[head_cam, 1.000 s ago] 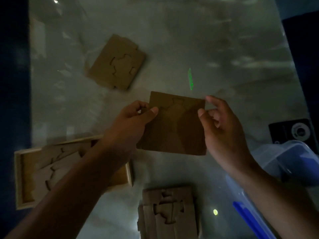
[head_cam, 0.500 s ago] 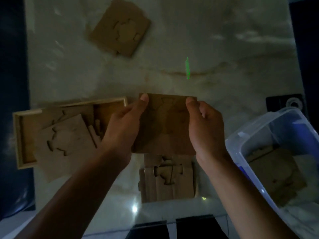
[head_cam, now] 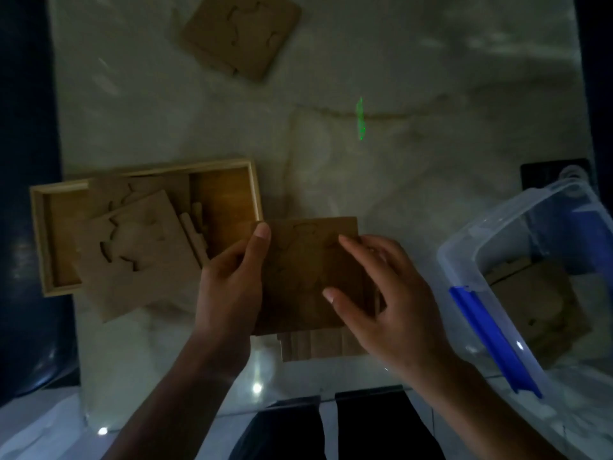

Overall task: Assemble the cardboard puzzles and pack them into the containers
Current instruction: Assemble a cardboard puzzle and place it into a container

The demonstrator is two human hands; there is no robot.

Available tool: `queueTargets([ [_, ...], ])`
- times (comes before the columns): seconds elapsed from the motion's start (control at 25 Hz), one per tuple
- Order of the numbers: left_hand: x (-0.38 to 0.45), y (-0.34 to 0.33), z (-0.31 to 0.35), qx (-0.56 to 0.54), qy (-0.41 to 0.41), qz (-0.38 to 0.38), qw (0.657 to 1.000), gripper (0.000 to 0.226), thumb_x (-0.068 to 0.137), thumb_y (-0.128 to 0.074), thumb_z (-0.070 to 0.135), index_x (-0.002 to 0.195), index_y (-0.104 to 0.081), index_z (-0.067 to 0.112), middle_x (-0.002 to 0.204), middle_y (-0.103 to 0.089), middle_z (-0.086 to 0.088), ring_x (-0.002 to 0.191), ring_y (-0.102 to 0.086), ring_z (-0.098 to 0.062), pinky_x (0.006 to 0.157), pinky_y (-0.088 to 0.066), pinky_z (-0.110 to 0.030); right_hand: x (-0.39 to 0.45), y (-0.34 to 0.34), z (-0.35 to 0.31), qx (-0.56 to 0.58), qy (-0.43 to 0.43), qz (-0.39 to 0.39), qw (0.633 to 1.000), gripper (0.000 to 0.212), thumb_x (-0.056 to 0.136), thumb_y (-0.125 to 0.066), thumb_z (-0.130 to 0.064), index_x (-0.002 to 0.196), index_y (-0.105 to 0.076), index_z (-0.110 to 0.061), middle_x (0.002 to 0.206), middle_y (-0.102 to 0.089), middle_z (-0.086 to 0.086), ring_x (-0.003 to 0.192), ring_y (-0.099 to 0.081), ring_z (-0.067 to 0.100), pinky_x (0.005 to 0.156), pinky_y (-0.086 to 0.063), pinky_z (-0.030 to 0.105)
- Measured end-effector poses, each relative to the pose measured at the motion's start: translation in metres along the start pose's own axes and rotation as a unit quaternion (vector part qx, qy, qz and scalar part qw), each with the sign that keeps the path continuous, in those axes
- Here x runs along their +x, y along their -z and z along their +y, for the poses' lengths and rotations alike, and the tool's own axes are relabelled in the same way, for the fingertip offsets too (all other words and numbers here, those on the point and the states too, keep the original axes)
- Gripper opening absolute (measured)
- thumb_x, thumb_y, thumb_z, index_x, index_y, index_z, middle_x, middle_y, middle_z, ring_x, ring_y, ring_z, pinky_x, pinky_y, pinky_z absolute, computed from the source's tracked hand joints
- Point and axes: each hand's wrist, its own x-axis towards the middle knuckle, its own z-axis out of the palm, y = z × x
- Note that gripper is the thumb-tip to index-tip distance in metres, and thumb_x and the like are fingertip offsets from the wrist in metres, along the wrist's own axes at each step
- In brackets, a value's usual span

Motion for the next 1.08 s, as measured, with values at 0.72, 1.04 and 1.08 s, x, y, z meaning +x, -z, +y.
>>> queueTargets([
  [0.72, -0.029, 0.035, -0.058, 0.4, -0.358, -0.024, 0.843, 0.052, 0.088, -0.066, 0.014, 0.136, -0.047, 0.015, 0.122, -0.057, 0.003, 0.106, -0.054, -0.005, 0.081, -0.048, -0.017, -0.067, -0.009, 0.03, -0.121, 0.049, -0.087, 0.988, 0.079, 0.081, -0.06, -0.065, 0.15, -0.038, -0.031, 0.153, -0.031, 0.007, 0.133, -0.044, 0.023, 0.094, -0.057, 0.043],
  [1.04, -0.044, 0.023, -0.067, 0.593, -0.357, -0.087, 0.716, 0.091, 0.072, -0.067, 0.059, 0.147, -0.04, 0.013, 0.144, -0.052, -0.012, 0.131, -0.048, -0.03, 0.098, -0.048, -0.047, -0.083, -0.01, 0.048, -0.155, 0.019, -0.084, 0.984, 0.081, 0.084, -0.055, -0.068, 0.153, -0.035, -0.032, 0.158, -0.032, 0.01, 0.141, -0.033, 0.026, 0.102, -0.041, 0.039],
  [1.08, -0.043, 0.021, -0.068, 0.609, -0.347, -0.092, 0.707, 0.096, 0.07, -0.069, 0.062, 0.147, -0.04, 0.013, 0.145, -0.052, -0.013, 0.133, -0.049, -0.033, 0.099, -0.046, -0.048, -0.082, -0.009, 0.05, -0.169, 0.019, -0.085, 0.982, 0.08, 0.084, -0.054, -0.068, 0.153, -0.035, -0.032, 0.158, -0.032, 0.01, 0.141, -0.033, 0.025, 0.101, -0.04, 0.038],
])
